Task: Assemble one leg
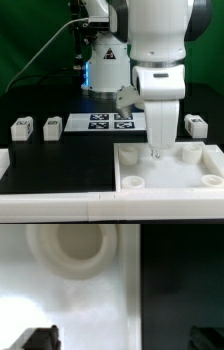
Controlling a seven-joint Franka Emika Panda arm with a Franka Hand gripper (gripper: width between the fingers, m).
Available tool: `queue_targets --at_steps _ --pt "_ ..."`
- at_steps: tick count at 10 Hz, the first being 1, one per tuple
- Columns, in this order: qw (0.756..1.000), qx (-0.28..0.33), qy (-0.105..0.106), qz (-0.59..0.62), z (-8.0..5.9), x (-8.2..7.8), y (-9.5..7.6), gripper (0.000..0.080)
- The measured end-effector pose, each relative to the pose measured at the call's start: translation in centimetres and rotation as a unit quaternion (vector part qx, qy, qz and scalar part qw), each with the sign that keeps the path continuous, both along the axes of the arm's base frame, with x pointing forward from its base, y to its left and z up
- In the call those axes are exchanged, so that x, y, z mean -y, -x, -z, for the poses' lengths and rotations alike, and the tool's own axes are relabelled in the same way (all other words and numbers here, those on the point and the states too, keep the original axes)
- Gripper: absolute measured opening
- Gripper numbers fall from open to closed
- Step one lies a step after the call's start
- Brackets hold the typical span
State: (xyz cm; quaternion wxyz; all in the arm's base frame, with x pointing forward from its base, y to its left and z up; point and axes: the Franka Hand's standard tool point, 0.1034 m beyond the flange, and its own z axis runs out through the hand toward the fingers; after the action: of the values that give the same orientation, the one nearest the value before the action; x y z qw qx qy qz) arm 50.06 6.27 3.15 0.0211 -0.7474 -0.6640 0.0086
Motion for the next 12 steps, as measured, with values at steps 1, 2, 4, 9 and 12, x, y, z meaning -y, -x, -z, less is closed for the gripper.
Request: queue_targets --at_steps 1,2,4,9,12 --pt "0.999 0.003 0.003 0.041 -1.0 -0.7 0.4 0.0649" --pt "0.998 0.008 0.004 0.058 -2.0 -1.7 0.9 0.0649" --pt "0.969 -0.005 0.007 0.248 -2.8 -4.9 2.3 0.0649" --pt "0.82 -0.045 0.009 0.57 -1.5 -10.6 4.2 0.0649" --pt "0.799 -0.061 0.028 0.597 -1.4 -10.5 4.6 0.0649"
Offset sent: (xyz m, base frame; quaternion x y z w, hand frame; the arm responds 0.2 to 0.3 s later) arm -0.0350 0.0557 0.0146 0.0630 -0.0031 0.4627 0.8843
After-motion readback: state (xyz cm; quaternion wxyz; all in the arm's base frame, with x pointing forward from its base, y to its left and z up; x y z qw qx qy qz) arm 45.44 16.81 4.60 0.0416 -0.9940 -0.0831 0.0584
